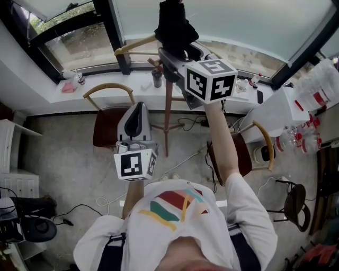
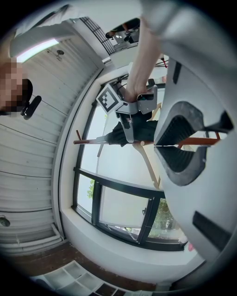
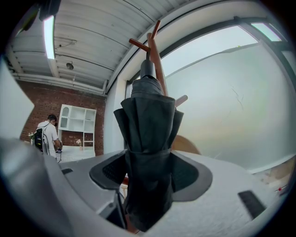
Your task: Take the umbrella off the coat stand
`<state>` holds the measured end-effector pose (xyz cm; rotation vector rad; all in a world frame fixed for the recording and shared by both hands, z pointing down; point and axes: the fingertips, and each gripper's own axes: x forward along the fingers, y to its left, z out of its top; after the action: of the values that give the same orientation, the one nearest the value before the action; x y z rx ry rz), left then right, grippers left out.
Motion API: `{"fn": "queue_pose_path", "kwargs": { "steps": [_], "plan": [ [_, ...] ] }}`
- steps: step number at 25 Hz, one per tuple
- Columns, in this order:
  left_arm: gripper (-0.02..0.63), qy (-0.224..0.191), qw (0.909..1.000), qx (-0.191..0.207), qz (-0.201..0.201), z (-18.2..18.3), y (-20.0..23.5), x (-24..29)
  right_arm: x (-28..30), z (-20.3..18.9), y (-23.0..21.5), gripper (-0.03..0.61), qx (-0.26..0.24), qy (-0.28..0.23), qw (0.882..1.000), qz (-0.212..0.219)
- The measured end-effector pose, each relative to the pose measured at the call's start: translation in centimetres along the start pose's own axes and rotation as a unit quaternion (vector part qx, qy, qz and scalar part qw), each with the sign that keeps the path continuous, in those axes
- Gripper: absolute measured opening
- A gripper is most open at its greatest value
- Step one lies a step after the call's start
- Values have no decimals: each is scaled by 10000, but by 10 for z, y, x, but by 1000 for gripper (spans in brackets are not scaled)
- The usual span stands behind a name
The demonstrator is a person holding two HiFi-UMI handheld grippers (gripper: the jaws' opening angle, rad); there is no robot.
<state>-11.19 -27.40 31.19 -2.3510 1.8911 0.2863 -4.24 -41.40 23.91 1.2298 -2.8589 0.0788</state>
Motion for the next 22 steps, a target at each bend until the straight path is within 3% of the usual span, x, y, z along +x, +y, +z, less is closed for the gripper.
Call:
{"fn": "queue_pose_path", "kwargs": {
  "steps": [22],
  "plan": [
    [8, -116, 9998, 13, -151, 3, -4, 10, -2, 7, -1, 239, -314, -27, 9993, -211]
  ]
}}
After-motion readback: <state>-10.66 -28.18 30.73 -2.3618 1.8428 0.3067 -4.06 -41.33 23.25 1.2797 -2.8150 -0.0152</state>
